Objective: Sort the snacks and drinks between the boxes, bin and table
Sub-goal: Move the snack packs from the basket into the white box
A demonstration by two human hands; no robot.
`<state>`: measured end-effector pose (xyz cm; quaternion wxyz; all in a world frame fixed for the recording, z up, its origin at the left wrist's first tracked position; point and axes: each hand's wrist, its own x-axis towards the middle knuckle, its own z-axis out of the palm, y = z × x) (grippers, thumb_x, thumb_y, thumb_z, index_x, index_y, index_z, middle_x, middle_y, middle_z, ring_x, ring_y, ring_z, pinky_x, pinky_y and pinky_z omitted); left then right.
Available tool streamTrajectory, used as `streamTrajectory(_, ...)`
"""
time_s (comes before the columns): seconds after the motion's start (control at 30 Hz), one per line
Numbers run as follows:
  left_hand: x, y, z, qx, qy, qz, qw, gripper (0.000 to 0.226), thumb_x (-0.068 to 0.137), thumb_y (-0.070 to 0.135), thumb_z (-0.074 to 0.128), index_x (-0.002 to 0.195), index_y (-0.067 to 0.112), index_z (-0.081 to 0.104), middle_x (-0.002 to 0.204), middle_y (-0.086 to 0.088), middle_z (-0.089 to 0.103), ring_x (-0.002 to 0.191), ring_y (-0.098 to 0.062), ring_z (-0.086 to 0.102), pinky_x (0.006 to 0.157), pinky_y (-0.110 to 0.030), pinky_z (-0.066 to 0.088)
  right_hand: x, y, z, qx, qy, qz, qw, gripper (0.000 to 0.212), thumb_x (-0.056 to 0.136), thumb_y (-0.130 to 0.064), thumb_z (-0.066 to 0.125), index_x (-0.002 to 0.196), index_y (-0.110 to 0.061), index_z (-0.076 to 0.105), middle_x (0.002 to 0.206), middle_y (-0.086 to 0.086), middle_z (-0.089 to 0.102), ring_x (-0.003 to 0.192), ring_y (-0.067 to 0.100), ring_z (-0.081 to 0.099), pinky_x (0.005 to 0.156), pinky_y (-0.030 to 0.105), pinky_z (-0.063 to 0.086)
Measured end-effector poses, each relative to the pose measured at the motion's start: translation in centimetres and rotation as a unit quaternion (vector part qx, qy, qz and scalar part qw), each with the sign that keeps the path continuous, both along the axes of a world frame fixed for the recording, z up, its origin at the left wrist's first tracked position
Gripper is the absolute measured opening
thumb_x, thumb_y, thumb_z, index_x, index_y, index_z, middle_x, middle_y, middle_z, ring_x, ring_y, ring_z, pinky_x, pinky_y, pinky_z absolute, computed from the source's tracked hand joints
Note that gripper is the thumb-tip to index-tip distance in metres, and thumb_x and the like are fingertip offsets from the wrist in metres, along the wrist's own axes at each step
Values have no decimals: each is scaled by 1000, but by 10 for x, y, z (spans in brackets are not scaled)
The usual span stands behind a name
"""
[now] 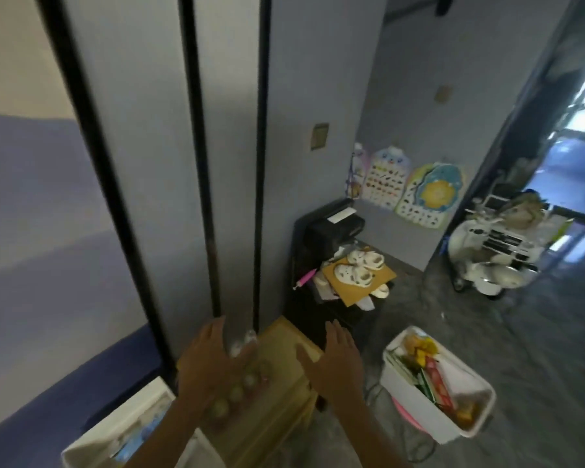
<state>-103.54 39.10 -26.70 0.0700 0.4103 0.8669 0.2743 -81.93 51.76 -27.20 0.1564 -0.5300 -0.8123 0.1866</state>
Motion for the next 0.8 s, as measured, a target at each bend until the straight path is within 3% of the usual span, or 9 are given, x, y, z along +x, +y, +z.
streamTrajectory(0.17, 93, 89, 39, -34, -17, -96, 995, 112, 76, 94, 46, 163, 24, 31, 165, -7, 37, 149, -31, 39, 122, -51, 35, 140, 49, 32, 65, -18, -136, 988, 107, 89, -91, 30, 165, -16, 35, 173, 6, 34, 160, 28, 29, 128, 46, 31)
streamTrajectory(0.27, 160, 132, 46, -22, 25, -153, 988, 115, 74, 100, 33, 161, 23, 35, 164, -4, 40, 148, -28, 42, 120, -49, 38, 221, 69, 43, 72, -9, -199, 977, 111, 88, -93, 27, 162, -12, 41, 169, 11, 39, 156, 33, 34, 126, 49, 34)
streamTrajectory(0.4, 248, 177, 38, -7, 80, -203, 976, 120, 72, 104, 22, 151, 19, 50, 153, -4, 54, 139, -28, 53, 111, -47, 47, 312, 83, 46, 71, -12, -261, 963, 101, 93, -81, 45, 162, -8, 40, 168, 14, 42, 155, 35, 36, 125, 48, 36)
streamTrajectory(0.6, 359, 219, 34, -2, 90, -271, 958, 105, 83, 91, 44, 157, 17, 45, 161, -6, 48, 149, -25, 43, 116, -45, 41, 399, 101, 34, 31, -19, -308, 951, 101, 92, -81, 48, 162, -9, 39, 169, 14, 38, 157, 34, 33, 126, 47, 35)
streamTrajectory(0.8, 411, 272, 14, -43, 67, -296, 952, 103, 84, 89, 45, 161, 22, 36, 164, -4, 43, 150, -25, 42, 120, -45, 38, 433, 138, 5, -11, -13, -332, 943, 107, 85, -87, 33, 160, -11, 40, 166, 12, 43, 152, 35, 38, 121, 48, 41)
